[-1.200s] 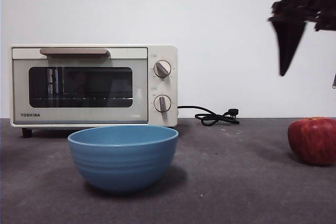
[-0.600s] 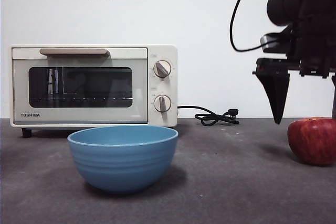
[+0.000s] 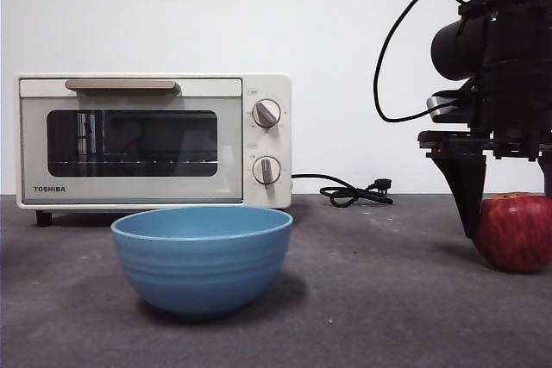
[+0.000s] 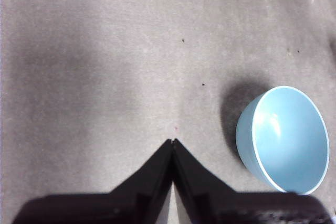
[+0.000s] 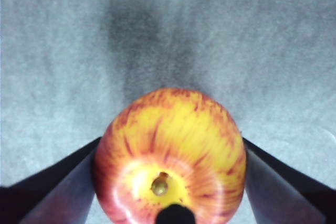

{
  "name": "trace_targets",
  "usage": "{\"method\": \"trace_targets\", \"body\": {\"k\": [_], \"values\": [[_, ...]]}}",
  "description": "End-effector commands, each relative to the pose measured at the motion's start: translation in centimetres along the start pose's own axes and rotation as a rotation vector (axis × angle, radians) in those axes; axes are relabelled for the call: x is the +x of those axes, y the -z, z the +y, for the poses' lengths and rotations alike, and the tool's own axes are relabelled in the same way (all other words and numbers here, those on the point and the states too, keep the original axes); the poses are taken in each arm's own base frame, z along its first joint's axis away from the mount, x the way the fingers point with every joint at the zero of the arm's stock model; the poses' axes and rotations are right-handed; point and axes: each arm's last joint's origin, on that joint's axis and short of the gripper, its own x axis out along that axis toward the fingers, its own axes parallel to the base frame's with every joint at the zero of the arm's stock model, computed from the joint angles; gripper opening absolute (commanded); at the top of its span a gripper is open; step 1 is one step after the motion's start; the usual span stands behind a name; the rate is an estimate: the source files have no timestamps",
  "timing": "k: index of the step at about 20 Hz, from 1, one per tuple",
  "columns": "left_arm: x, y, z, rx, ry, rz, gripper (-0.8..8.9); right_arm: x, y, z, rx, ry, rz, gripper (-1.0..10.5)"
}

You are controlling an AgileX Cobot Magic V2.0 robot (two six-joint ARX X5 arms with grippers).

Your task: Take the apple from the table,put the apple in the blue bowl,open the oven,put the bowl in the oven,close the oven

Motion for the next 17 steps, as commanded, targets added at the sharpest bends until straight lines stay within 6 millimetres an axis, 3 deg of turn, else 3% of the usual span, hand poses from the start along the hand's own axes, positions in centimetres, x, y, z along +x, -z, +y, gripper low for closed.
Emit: {"method": "trace_targets", "body": {"k": [1,5,9,13,17], "values": [[0.0,0.0,0.0,0.021,-0.001,0.0,-0.04,-0.6,0.4,0.5,-0.009,-0.005,-0.009,-0.1],[0.0,0.0,0.0,0.022,-0.001,-0.001,-0.04,-4.7,2.2,3.1,-0.092,-0.113,-0.087,0.0],[0.0,0.0,0.0,0.022,-0.001,0.0,-0.04,-7.5,4.4,8.8,-0.245,-0.224,-0.138,0.0],[0.0,0.0,0.0,0.021,0.0,0.0,-0.04,-8.7,6.6,14.9,-0.388,-0.312,-0.221,0.0],[0.0,0.1,0.0,0.018,-0.002,0.01,-0.04,-8.9,7.7,18.9,-0.466,-0.374,-0.267,0.0]]}}
